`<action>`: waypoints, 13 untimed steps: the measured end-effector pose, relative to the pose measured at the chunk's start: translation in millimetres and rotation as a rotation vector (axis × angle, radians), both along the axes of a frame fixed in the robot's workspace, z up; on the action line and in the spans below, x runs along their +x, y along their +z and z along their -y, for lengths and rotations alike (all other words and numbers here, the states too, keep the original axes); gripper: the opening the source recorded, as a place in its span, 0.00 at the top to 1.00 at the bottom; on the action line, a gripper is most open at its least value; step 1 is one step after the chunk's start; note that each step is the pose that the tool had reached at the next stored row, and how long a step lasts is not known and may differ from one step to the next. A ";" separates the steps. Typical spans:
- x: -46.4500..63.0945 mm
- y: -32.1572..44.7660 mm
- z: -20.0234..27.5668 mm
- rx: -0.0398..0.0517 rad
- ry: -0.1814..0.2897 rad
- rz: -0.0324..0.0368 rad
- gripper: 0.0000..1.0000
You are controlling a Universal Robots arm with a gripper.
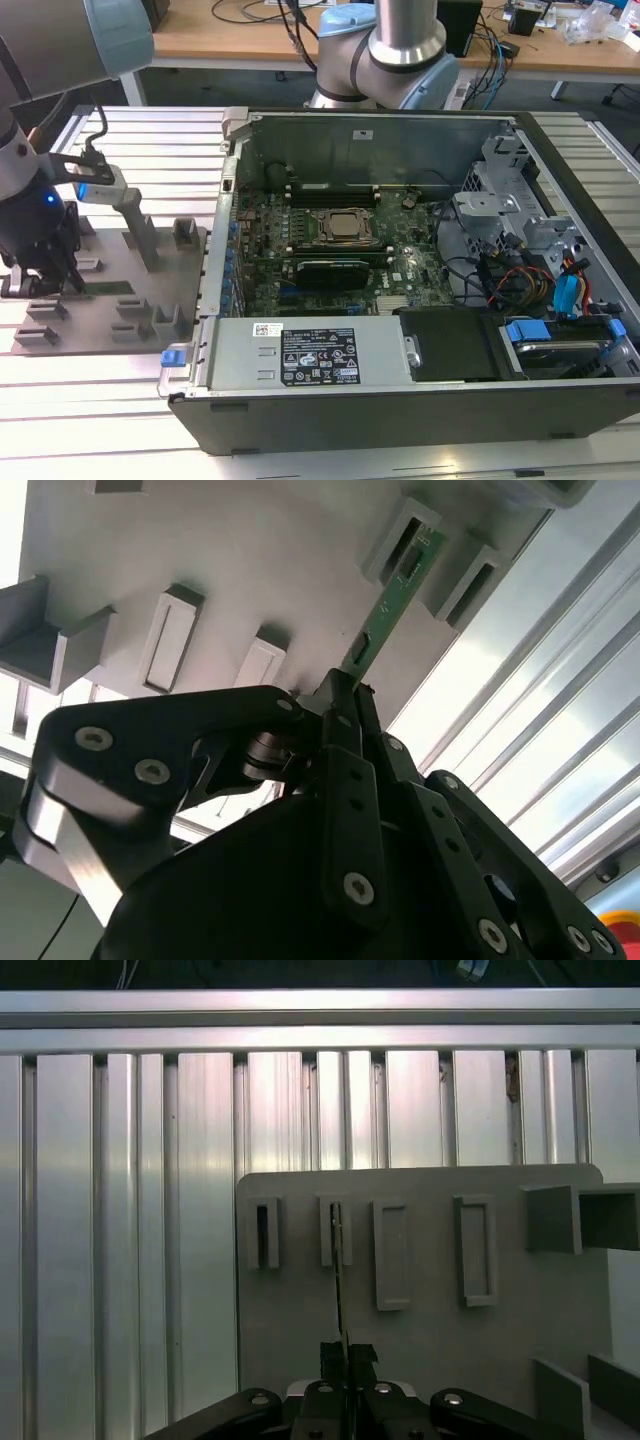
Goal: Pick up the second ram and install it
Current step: 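Pick up the second ram and move it above second insertion slot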
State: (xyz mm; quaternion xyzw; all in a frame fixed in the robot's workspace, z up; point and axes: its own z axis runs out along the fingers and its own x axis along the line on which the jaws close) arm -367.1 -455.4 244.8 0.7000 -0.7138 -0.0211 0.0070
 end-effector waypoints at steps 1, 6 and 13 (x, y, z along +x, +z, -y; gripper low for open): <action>0.0 1.6 0.0 0.0000 0.000 0.0000 0.86; 0.0 7.8 0.0 0.0000 0.000 0.0000 0.86; 0.0 20.9 -0.2 0.0000 0.000 -0.0001 0.86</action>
